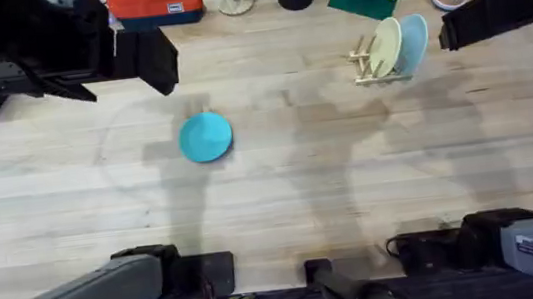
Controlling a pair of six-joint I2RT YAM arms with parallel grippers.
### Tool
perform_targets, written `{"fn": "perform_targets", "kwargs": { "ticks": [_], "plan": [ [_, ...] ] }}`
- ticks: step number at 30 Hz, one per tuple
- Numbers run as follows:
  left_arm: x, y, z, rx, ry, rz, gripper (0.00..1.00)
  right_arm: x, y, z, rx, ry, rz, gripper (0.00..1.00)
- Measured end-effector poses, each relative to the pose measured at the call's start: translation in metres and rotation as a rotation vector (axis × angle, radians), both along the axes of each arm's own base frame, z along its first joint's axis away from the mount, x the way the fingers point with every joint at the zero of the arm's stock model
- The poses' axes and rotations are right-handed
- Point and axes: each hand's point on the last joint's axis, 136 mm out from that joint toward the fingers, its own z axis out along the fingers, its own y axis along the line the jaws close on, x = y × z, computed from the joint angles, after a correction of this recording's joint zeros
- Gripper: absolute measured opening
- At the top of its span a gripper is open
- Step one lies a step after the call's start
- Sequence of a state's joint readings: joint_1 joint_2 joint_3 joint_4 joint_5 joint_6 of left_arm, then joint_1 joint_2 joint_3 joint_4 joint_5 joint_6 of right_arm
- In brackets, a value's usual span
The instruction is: Pick up the plates from the table one by one and place each into a slot on the dish rack.
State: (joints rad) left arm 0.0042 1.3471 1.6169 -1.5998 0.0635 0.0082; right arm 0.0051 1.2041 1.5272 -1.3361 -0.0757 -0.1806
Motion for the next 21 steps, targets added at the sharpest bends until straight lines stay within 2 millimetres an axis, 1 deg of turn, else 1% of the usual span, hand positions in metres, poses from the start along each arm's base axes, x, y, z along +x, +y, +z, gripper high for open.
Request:
{"fn": "perform_targets", "kwargs": {
  "ticks": [6,10,11,12,13,14,16,17,18,21],
  "plan": [
    [0.005,-0.001,-0.009,-0.005,0.045,-0.001,0.993,0.000,0.000,0.000,-0.001,0.000,0.001,0.994],
    [0.007,-0.007,-0.013,-0.041,0.065,-0.008,0.993,0.000,0.000,0.000,-0.002,-0.001,0.003,0.994],
    [0.008,-0.009,-0.014,-0.052,0.071,-0.009,0.977,0.000,0.000,0.000,-0.002,-0.001,0.003,0.995],
    [0.009,-0.011,-0.015,-0.062,0.076,-0.012,0.801,0.000,0.000,0.000,-0.002,-0.001,0.003,0.995],
    [0.009,-0.012,-0.016,-0.070,0.081,-0.013,0.660,0.000,0.000,0.000,-0.002,-0.001,0.003,0.995],
    [0.010,-0.013,-0.018,-0.077,0.087,-0.014,0.489,0.000,0.000,0.000,-0.002,-0.001,0.003,0.995],
    [0.012,-0.015,-0.020,-0.086,0.099,-0.016,0.190,0.000,0.000,0.000,-0.002,-0.001,0.003,0.995],
    [0.012,-0.016,-0.022,-0.090,0.105,-0.021,0.080,0.000,0.000,0.000,-0.002,-0.001,0.003,0.995],
    [0.013,-0.016,-0.023,-0.094,0.109,-0.021,0.052,0.000,0.000,0.000,-0.002,-0.001,0.003,0.995],
    [0.014,-0.017,-0.025,-0.099,0.119,-0.021,0.042,0.000,0.000,0.000,-0.002,-0.001,0.003,0.995]
  ]
}}
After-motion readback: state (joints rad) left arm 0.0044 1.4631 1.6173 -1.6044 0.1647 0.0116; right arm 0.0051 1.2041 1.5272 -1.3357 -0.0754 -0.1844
